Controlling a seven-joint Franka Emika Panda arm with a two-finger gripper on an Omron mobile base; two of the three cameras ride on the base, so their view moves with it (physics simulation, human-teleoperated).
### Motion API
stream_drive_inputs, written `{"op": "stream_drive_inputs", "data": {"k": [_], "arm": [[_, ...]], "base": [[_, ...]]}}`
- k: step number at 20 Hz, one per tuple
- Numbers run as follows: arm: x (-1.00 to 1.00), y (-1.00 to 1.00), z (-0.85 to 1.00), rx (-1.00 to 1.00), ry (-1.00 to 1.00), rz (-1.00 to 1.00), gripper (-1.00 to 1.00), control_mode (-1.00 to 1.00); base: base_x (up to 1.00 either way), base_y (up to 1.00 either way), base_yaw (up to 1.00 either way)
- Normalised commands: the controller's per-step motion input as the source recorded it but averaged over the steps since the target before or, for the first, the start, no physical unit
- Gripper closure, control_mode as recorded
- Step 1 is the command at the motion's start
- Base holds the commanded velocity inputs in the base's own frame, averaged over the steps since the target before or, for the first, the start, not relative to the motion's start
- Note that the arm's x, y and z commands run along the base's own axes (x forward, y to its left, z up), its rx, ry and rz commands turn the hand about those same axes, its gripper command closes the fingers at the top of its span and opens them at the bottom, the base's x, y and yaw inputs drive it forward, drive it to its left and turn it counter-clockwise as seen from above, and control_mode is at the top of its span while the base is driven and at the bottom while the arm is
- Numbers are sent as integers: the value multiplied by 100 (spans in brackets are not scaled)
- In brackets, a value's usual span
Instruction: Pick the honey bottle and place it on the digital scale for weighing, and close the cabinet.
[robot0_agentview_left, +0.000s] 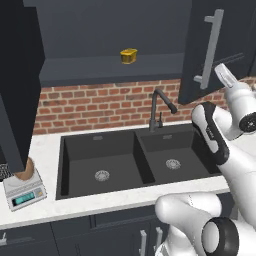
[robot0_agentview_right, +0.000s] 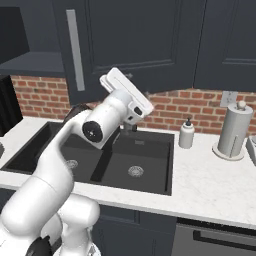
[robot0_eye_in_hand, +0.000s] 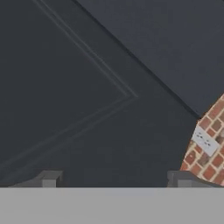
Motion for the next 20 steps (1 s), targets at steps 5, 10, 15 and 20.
{"op": "stream_drive_inputs", "data": {"k": [5, 10, 15, 20], "arm": [[81, 5, 0, 0, 14, 0, -100, -100], [76, 9, 0, 0, 10, 0, -100, -100], [67, 11, -5, 0, 1, 0, -100, -100], [68, 5, -8, 0, 1, 0, -100, -100]], "base": [[0, 0, 0], [0, 0, 0], [0, 0, 0], [0, 0, 0]]}}
